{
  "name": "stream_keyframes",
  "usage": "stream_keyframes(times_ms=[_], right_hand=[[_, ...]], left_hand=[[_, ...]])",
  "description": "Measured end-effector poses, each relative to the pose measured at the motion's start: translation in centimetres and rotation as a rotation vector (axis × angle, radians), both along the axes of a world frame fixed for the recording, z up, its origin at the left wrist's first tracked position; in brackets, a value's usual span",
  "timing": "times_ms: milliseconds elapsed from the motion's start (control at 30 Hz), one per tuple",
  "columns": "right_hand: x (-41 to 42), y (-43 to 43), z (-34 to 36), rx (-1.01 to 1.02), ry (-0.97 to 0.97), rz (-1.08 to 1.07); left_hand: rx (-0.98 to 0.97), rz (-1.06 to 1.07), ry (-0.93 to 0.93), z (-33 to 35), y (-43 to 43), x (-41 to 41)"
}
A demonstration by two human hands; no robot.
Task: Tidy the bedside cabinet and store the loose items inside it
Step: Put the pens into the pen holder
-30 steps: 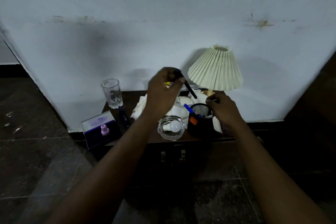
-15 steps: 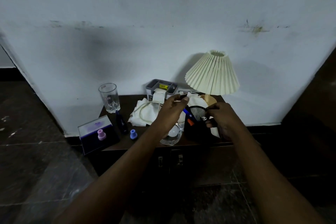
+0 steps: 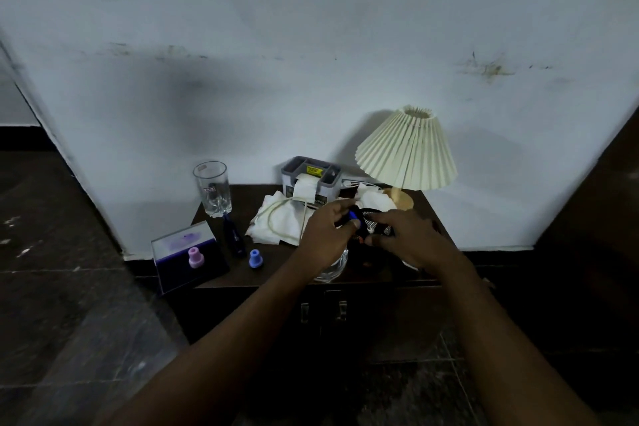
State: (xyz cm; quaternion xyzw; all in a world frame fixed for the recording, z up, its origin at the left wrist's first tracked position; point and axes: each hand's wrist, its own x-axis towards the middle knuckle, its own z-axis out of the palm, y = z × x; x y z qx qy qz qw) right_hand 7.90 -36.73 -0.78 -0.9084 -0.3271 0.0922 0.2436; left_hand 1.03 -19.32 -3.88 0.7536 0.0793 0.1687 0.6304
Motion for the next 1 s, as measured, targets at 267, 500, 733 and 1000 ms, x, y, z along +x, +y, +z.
stream_keyframes(times_ms=[267,500,733,1000], right_hand=[[0.7,1.2,-1.2,0.199,-0.079,-0.019],[1.0,2.4,-1.5,0.155,-0.239,0.089],[2.6,3.4,-4.0,-0.122,-0.315,-0.038],[2.0,4.7,-3.6,0.055,-0.355,-0.076]], left_hand=[[0.002,0.044,-0.083,0.3,0.6,0.7],[-0.082,0.096,-0.104,-0.2,-0.6,1.2],[0.091,0.019,-0.067,1.0,0.1,0.7],[-0.16,-0.083,0.102,1.8,5.0,-0.7]])
